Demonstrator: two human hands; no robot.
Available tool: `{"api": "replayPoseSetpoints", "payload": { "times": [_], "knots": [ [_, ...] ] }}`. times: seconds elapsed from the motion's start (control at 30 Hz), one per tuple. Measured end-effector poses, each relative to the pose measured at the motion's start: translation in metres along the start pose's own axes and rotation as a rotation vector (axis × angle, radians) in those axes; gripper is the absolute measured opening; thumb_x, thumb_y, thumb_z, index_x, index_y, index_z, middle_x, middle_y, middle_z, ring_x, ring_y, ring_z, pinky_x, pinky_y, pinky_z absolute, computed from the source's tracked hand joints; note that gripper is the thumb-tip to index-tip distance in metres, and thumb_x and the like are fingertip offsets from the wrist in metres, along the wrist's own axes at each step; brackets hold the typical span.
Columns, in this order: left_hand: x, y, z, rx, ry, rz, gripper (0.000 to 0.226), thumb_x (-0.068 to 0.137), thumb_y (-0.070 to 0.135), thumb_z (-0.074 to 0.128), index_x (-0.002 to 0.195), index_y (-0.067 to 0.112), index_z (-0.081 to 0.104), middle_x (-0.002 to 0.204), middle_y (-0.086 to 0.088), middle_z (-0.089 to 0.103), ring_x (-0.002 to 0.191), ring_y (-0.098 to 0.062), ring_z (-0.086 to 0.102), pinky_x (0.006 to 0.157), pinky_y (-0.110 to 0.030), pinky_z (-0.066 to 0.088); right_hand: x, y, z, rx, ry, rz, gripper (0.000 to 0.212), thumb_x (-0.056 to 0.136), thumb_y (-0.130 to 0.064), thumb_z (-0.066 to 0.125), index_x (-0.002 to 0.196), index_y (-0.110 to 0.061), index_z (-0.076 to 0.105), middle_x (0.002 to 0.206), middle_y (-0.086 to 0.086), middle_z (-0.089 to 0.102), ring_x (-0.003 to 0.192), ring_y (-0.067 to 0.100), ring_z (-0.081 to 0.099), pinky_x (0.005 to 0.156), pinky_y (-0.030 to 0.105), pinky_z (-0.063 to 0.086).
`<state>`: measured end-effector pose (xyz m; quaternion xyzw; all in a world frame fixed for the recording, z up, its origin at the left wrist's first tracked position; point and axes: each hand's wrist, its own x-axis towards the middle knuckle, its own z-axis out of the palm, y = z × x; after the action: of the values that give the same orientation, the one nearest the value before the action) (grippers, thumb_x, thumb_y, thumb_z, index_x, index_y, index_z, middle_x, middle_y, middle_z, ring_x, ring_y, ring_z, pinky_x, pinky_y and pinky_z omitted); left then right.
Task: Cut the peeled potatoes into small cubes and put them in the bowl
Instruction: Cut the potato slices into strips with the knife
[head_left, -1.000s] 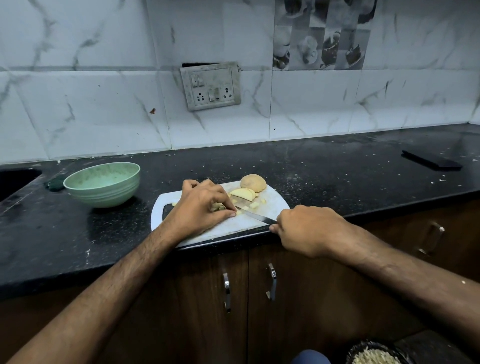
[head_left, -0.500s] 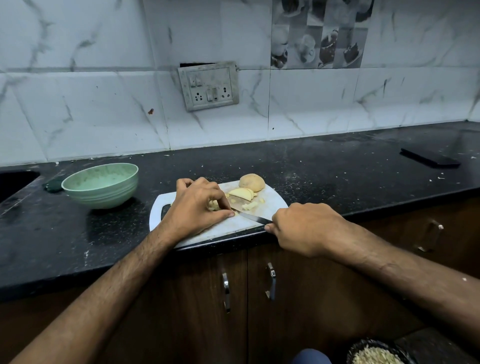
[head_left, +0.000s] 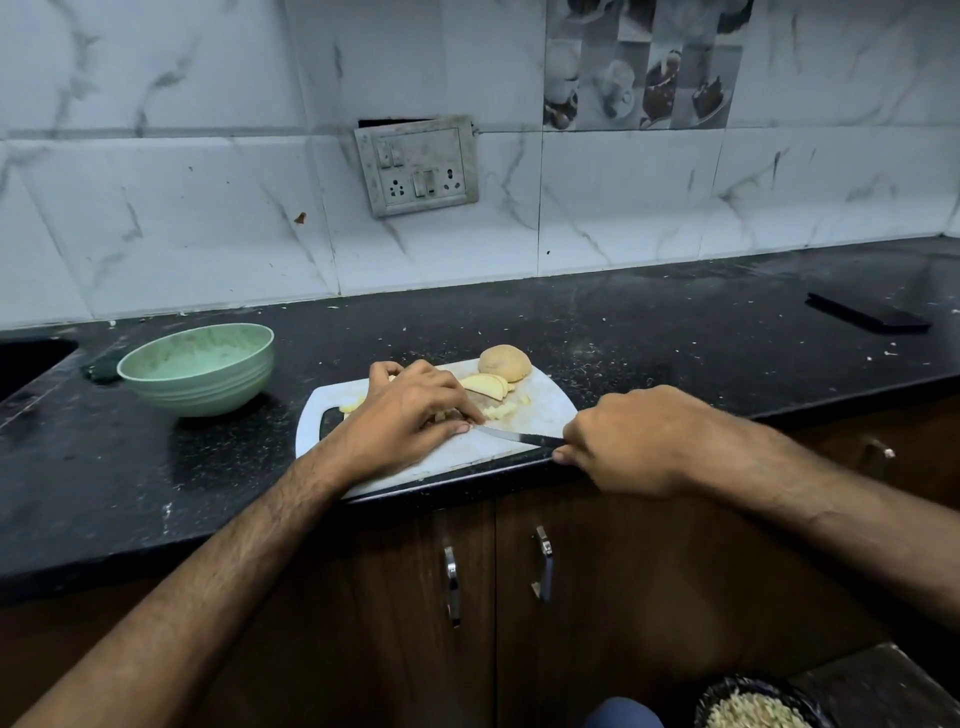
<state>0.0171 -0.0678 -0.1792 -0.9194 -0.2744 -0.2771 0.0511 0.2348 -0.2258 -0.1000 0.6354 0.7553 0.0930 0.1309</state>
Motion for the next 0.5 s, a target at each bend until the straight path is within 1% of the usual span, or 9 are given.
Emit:
{"api": "replayPoseSetpoints", "payload": {
  "times": [0.07,0.13,0.17,0.23,0.3,0.33,0.4,0.47,0.5],
  "knots": [
    [0.000,0.001,-0.001,-0.022,-0.002,-0.029,0.015,0.094,0.038,0.069,0.107,0.045,0.070,0.102,0.025,0.062,0.106,0.004,0.044,0.092,-0.033,0.015,-0.006,0.021,-0.008,0.034,-0.063,0.006,0.038,0.103,-0.053,0.033,0.103,-0.028,0.062,0.108,0.002,0.065,0.103,0.026,0.062,0.079,0.037,0.043],
    [-0.002,0.001,-0.002,-0.031,0.005,-0.050,0.015,0.093,0.036,0.071,0.105,0.043,0.068,0.100,0.024,0.063,0.106,0.002,0.047,0.094,-0.034,0.017,-0.007,0.046,-0.013,0.148,-0.113,0.028,0.034,0.101,-0.055,0.037,0.086,-0.031,0.057,0.087,-0.007,0.062,0.087,0.015,0.060,0.076,0.035,0.043],
    [-0.002,0.001,-0.002,-0.031,0.013,-0.057,0.015,0.092,0.035,0.071,0.105,0.043,0.067,0.101,0.025,0.063,0.107,0.002,0.047,0.095,-0.036,0.019,-0.002,0.059,-0.012,0.222,-0.101,0.031,0.036,0.101,-0.054,0.040,0.080,-0.029,0.055,0.079,-0.008,0.060,0.078,0.012,0.058,0.074,0.035,0.044],
    [-0.002,0.001,-0.002,-0.016,0.039,-0.064,0.015,0.093,0.034,0.068,0.106,0.042,0.064,0.101,0.026,0.062,0.105,0.003,0.047,0.095,-0.038,0.022,0.014,0.083,-0.001,0.414,-0.007,0.022,0.041,0.101,-0.050,0.044,0.073,-0.022,0.053,0.066,-0.005,0.058,0.062,0.010,0.055,0.065,0.033,0.044],
    [0.001,0.002,-0.004,0.036,0.080,-0.048,0.014,0.094,0.037,0.059,0.108,0.040,0.062,0.100,0.025,0.060,0.101,0.002,0.048,0.094,-0.040,0.025,0.035,0.094,0.018,0.709,0.090,0.043,0.043,0.101,-0.045,0.047,0.069,-0.017,0.050,0.056,-0.003,0.053,0.047,0.011,0.047,0.052,0.026,0.039],
    [0.004,0.003,-0.005,0.063,0.088,-0.033,0.017,0.094,0.039,0.054,0.110,0.040,0.061,0.101,0.024,0.058,0.100,0.000,0.049,0.095,-0.042,0.026,0.045,0.094,0.027,0.876,0.131,0.062,0.044,0.102,-0.044,0.047,0.069,-0.016,0.049,0.053,-0.002,0.050,0.044,0.012,0.043,0.046,0.025,0.036],
    [0.013,0.008,-0.007,0.084,0.051,0.005,0.024,0.096,0.041,0.049,0.117,0.039,0.060,0.108,0.022,0.057,0.103,-0.003,0.051,0.095,-0.043,0.028,0.067,0.085,0.045,1.168,0.224,0.085,0.042,0.102,-0.043,0.047,0.071,-0.014,0.048,0.051,0.000,0.044,0.041,0.014,0.034,0.040,0.022,0.029],
    [0.025,0.016,-0.006,0.099,-0.034,0.069,0.031,0.098,0.042,0.047,0.126,0.039,0.059,0.118,0.020,0.057,0.108,-0.006,0.052,0.092,-0.041,0.027,0.088,0.072,0.056,1.345,0.339,0.109,0.042,0.103,-0.042,0.046,0.072,-0.014,0.049,0.051,0.002,0.042,0.040,0.013,0.032,0.038,0.020,0.027],
    [0.031,0.020,-0.004,0.127,-0.074,0.109,0.034,0.099,0.043,0.043,0.129,0.039,0.059,0.121,0.018,0.058,0.108,-0.007,0.052,0.091,-0.040,0.027,0.098,0.066,0.060,1.377,0.401,0.129,0.043,0.102,-0.043,0.047,0.071,-0.014,0.051,0.051,0.002,0.044,0.041,0.014,0.034,0.039,0.022,0.029]
  ]
}}
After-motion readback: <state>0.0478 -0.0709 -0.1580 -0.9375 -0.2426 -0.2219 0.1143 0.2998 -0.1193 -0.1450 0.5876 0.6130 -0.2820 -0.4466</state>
